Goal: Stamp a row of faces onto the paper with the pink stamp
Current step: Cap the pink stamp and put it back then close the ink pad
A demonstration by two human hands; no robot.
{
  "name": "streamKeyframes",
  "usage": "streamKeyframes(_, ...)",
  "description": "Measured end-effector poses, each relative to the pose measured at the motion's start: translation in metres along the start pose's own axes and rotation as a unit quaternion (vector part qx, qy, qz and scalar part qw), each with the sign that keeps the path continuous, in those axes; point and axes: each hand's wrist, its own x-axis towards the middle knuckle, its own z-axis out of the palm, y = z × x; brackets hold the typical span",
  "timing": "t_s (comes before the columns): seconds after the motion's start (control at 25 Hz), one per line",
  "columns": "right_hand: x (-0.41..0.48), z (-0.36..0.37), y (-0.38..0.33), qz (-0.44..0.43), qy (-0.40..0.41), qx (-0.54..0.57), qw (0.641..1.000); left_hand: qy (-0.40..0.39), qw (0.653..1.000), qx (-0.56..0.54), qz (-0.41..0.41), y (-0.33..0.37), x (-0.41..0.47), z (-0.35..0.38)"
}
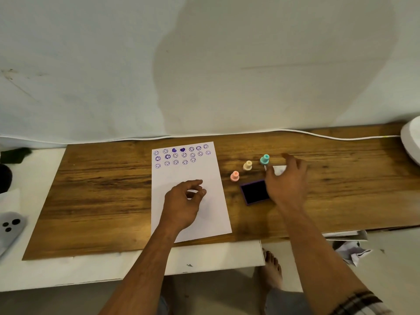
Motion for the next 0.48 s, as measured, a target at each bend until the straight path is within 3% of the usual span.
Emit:
streamKeyframes(0.16,0.011,-0.002,0.012,0.084,-0.053,-0.068,0.993,0.006,1.000,-0.009,0.000,0.000,-0.001,-0.001)
streamKeyframes(0.36,0.018,0.006,0.003,0.097,-0.068,-0.079,0.990,0.012,1.000,-0.018,0.001,0.001,-0.003,0.001)
streamKeyframes(0.48,0.016,-0.001,-0.002,0.090,-0.035,-0.052,0.994,0.018,1.000,-0.024,0.000,0.001,-0.001,0.001)
